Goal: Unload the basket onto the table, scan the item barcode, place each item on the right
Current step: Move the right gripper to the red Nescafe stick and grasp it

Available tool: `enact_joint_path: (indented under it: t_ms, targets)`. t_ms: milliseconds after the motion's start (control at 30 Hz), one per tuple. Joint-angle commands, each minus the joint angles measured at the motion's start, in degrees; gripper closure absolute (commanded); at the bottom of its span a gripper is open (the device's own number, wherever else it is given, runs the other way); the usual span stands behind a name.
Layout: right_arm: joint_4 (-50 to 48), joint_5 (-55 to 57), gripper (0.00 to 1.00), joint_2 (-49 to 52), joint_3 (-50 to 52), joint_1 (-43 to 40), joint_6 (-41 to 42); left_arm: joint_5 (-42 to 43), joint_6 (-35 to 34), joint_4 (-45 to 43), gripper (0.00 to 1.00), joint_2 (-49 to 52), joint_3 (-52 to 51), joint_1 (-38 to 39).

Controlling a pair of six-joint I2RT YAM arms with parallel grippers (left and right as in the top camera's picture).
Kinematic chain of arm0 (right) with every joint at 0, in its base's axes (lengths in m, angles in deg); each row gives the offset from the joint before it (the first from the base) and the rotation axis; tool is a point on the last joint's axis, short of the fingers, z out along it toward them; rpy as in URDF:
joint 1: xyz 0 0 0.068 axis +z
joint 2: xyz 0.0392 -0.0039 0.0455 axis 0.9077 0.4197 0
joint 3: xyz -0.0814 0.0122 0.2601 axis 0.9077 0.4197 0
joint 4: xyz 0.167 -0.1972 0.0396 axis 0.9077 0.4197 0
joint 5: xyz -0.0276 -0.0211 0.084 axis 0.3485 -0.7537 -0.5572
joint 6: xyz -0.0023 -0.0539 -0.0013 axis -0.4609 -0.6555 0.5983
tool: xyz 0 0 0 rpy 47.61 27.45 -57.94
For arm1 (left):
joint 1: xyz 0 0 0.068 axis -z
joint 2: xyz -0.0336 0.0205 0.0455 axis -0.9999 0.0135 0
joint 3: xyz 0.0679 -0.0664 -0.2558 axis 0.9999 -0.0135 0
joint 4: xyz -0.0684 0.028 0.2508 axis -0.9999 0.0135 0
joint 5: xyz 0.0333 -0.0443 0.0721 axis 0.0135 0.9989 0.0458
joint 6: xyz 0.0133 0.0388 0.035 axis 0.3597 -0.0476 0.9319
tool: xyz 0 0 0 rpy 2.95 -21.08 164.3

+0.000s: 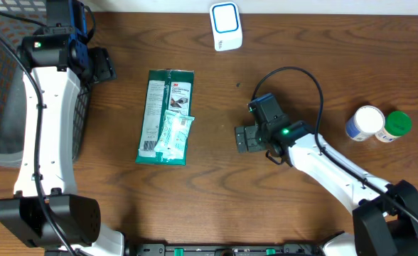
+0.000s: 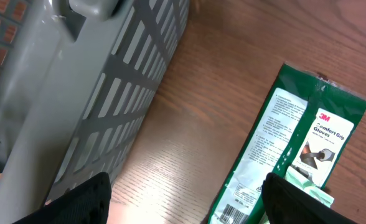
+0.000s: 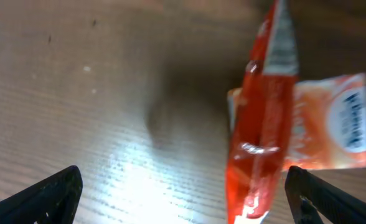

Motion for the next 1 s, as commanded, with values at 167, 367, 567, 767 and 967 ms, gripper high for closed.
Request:
enact_joint_path:
  t_ms: [167,367,567,767,967]
  targets:
    - [2.40,1.90,0.01,-2.16,-0.90,-4.96,-0.20,-1.55,0.96,0.13,0.22,0.63,-0.33,-0.57]
    - [0.28,-2.73,0.01,0.98,0.46,-4.98,-0.24,-1.55,0.96,0.13,0.22,0.63,-0.33,-0.57]
    - [-1.53,-10.64,0.01,3.87,0.46,-3.93,1.95,-1.55,0.96,0.13,0.22,0.63,-0.33,-0.57]
    - [-3.50,-18.45,0.01,5.31,0.46,-0.96,1.60,-1.55,0.96,0.13,0.22,0.63,-0.33,-0.57]
    - [-8.94,-25.29,0.01,5.25,0.44,2.89,0.15,-1.55,0.96,0.13,0.22,0.63,-0.33,-0.57]
